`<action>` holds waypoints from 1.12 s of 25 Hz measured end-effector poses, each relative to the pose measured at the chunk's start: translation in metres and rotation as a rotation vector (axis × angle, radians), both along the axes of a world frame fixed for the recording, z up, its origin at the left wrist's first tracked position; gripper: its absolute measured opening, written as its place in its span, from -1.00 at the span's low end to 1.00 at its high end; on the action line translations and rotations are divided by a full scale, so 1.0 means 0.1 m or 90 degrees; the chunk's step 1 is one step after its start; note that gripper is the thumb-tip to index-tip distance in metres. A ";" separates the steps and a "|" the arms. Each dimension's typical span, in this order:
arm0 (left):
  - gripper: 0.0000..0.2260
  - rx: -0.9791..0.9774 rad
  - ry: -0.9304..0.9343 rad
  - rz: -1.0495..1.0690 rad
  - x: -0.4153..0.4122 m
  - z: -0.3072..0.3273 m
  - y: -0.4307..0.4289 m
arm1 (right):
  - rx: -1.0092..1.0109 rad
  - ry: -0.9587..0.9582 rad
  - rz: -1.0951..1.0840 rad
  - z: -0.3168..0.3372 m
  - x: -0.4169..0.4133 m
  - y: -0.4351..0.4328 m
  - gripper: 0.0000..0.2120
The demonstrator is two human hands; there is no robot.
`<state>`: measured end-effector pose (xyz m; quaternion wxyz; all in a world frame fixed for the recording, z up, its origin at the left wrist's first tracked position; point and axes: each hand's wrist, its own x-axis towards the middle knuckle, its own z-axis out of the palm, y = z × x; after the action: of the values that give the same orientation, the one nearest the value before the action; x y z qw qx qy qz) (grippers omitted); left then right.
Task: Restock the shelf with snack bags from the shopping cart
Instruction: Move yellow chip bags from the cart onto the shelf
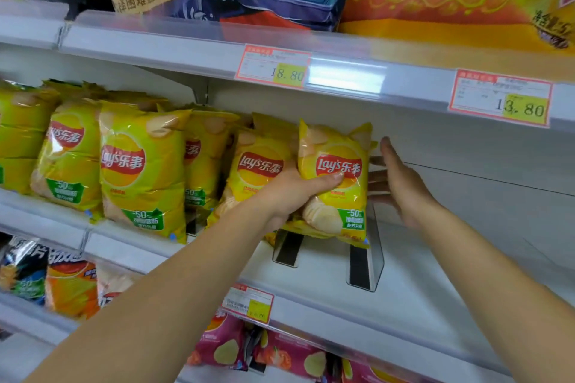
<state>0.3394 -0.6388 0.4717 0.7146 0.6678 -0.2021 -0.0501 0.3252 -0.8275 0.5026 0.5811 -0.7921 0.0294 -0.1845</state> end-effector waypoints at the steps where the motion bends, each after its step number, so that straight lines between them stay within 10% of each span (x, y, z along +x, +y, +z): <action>1: -0.35 0.006 0.008 0.013 0.08 -0.03 -0.10 | 0.015 0.030 0.067 -0.03 -0.09 0.01 -0.45; 11: -0.38 0.377 -0.144 0.145 0.21 -0.14 -0.08 | -0.031 0.059 0.001 -0.47 0.21 0.20 -0.26; 21: -0.54 0.309 -0.157 0.081 0.05 -0.14 0.14 | -0.203 0.131 -0.011 -0.39 0.02 0.25 -0.04; 24: -0.69 0.262 -0.353 0.355 -0.07 -0.18 0.42 | -0.355 -0.110 -0.152 -0.40 -0.12 0.34 -0.18; 28: -0.16 0.435 -0.301 0.520 0.10 -0.37 0.70 | -0.378 -0.235 -0.067 -0.31 -0.12 0.75 -0.55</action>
<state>0.3491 -0.5691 0.4343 0.3553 0.8775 -0.0549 0.3175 0.3130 -0.7526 0.4716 0.3106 -0.8773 -0.0903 -0.3546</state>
